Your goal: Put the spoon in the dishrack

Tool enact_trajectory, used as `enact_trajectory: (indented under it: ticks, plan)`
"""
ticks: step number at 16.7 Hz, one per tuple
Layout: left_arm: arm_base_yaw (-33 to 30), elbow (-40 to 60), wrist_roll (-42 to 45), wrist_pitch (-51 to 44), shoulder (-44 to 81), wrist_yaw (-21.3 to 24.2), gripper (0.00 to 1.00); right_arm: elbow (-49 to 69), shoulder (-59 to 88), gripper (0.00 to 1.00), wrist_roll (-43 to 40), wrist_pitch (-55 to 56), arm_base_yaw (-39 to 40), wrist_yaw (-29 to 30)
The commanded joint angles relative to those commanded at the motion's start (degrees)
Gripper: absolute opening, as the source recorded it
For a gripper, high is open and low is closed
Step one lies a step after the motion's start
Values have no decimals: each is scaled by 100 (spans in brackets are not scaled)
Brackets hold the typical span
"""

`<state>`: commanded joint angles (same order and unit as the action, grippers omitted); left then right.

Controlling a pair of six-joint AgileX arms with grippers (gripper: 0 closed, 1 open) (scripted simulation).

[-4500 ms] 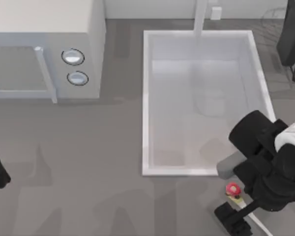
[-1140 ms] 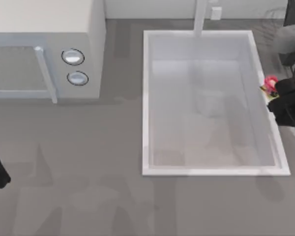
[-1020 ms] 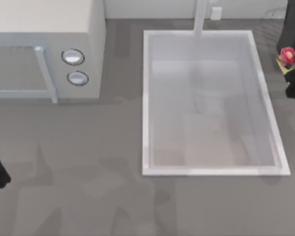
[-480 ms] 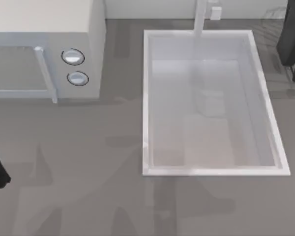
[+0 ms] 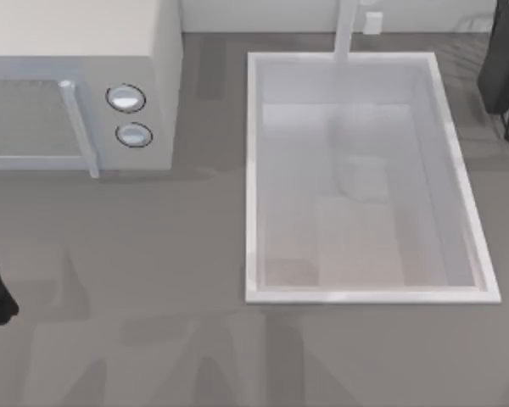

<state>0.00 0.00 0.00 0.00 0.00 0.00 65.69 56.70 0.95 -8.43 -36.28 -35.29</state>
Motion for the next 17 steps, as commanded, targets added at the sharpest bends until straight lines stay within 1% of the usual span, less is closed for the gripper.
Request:
enact_trajectory:
  ticks: [5,8,11,17]
  plan:
    - [0,0,0,0,0,0,100,23,93,0,10,63,45,36]
    - [0,0,0,0,0,0,100,-6,638,0,21,620,214,220]
    - [0,0,0,0,0,0,100,-128,1615,0,25,1682,521,565]
    - [0,0,0,0,0,0,100,-612,3685,0,-1,4417,1368,1434]
